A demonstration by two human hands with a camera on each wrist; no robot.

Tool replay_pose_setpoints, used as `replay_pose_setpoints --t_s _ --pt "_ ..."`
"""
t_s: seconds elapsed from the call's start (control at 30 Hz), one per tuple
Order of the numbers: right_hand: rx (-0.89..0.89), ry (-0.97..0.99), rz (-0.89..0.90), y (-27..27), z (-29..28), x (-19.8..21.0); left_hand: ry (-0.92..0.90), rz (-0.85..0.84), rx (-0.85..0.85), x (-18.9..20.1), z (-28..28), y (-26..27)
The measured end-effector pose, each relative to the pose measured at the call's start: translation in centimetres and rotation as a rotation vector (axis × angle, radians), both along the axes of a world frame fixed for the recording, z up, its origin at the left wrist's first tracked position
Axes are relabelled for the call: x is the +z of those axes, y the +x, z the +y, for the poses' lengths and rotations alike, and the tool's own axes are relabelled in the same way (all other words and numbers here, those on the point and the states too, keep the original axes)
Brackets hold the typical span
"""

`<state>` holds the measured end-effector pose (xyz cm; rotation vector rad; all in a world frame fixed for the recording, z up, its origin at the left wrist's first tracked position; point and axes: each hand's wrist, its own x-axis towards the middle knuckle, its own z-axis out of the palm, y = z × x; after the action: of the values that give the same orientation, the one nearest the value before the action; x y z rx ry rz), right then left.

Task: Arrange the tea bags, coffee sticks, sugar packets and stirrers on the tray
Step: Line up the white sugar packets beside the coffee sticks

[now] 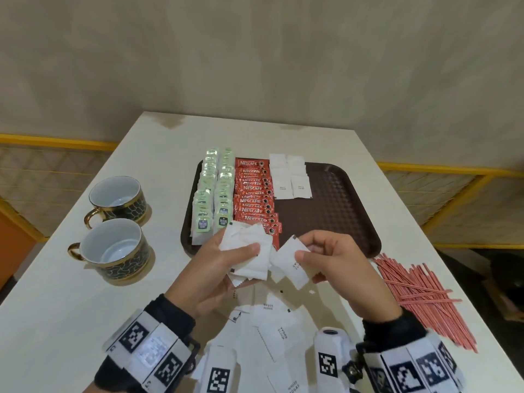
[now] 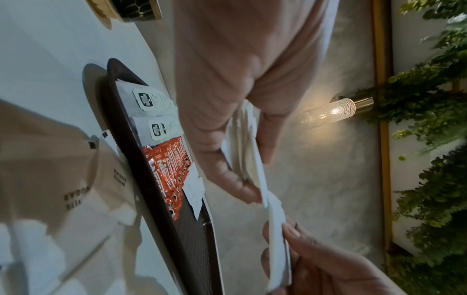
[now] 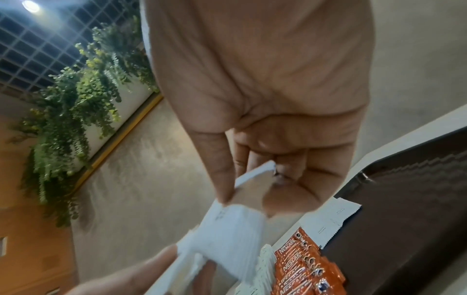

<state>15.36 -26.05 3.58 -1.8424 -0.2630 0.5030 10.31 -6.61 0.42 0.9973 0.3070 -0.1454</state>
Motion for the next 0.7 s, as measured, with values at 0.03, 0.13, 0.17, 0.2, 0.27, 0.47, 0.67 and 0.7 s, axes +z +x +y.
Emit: replay_pose_setpoints --t_s 0.03,0.13,0.17,0.2,0.27,0.47,0.67,0.7 --pt "-0.027 0.027 0.035 0.2 -0.2 -0.1 0.002 0.003 0.020 -0.1 0.1 0.1" --pt "-0.080 0.088 0.128 0.5 -0.3 -0.3 0.010 -0.005 0.047 -0.4 -0.1 0.4" --pt "-0.088 0.096 0.145 0.5 -0.3 -0.5 0.012 -0.007 0.050 -0.4 -0.3 0.5" --pt "-0.096 0.102 0.155 0.5 -0.2 -0.5 0.017 -0.009 0.055 -0.5 -0.6 0.6" --pt "-0.112 0.120 0.168 0.5 0.0 -0.5 0.030 -0.015 0.072 -0.5 -1.1 1.1" --pt "-0.131 0.211 0.143 1.2 -0.2 -0.3 0.094 -0.028 0.116 -0.4 -2.0 2.8" --pt "-0.168 0.273 0.138 3.0 0.0 -0.5 0.093 -0.039 0.162 -0.1 -2.5 4.7" --pt "-0.170 0.261 0.121 3.4 0.1 -0.7 0.075 -0.038 0.157 -0.1 -2.7 5.0"
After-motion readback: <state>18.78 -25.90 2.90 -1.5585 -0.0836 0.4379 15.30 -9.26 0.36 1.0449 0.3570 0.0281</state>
